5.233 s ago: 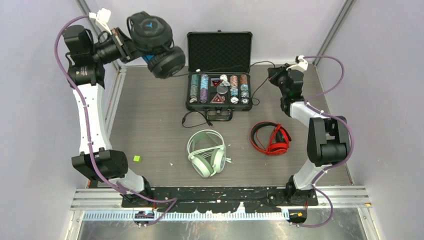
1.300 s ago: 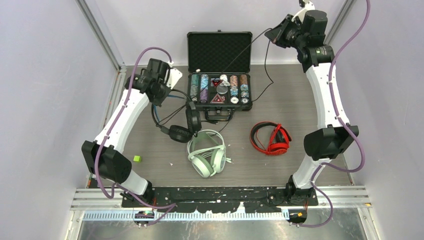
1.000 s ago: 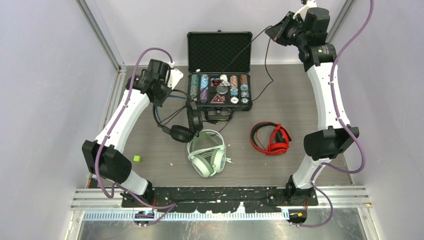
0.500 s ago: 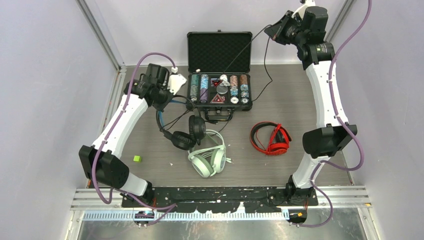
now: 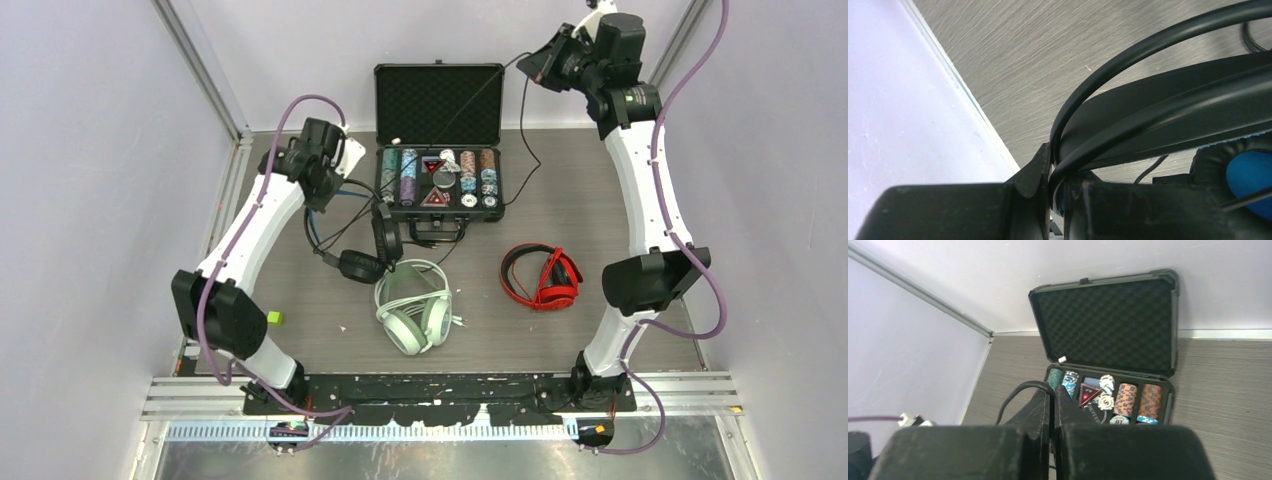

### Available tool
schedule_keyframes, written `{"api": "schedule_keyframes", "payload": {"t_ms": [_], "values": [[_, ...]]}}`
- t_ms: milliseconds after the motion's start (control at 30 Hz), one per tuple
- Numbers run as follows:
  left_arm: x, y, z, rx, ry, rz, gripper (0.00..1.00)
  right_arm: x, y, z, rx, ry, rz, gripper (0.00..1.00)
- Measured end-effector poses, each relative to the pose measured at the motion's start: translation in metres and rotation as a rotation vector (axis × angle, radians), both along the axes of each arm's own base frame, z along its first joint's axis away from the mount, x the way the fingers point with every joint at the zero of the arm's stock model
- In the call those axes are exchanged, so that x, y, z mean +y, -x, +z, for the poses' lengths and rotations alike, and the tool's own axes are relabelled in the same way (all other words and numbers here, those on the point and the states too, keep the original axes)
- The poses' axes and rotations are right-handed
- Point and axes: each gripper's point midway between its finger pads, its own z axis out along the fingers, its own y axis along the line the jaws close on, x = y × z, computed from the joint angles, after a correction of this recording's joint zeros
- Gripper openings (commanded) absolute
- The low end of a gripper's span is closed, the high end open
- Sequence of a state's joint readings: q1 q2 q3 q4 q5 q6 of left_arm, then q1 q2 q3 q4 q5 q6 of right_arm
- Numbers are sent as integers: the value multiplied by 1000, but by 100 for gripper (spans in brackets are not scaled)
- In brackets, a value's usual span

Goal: Wrap the headphones
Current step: Wrap the headphones cable around the headphones.

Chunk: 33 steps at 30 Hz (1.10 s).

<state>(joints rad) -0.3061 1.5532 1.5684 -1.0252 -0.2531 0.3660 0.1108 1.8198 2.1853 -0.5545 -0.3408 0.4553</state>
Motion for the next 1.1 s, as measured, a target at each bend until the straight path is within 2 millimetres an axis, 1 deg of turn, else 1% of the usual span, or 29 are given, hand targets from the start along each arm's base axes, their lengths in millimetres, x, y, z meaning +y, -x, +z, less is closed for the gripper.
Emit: {"api": "schedule_keyframes", "payload": {"t_ms": [200,367,467,533,600,700,767,867,933,1033,1100], "values": [[11,-12,-3,38,-51,122,0,32,11,4,-1,-14,63,1],[23,-21,1,48,-83,226,0,52,23,22,-28,-43,113,1],[24,-26,3,44,-78,248,0,57,28,33,-47,-58,128,0],[23,-26,3,45,-66,250,0,58,32,44,-65,-69,130,1],[19,-27,1,45,-45,238,0,58,36,60,-95,-87,131,1],[6,-24,-9,54,25,194,0,60,41,81,-140,-106,138,1],[-6,-19,-15,67,73,139,0,64,41,88,-154,-120,142,1],[-17,-5,-23,89,122,50,0,65,36,86,-151,-128,135,0],[-21,4,-26,102,142,1,0,64,28,80,-137,-129,119,0],[-24,10,-28,113,149,-51,0,64,18,71,-118,-131,102,0],[-28,9,-29,116,157,-82,0,64,12,67,-110,-135,95,0]]}}
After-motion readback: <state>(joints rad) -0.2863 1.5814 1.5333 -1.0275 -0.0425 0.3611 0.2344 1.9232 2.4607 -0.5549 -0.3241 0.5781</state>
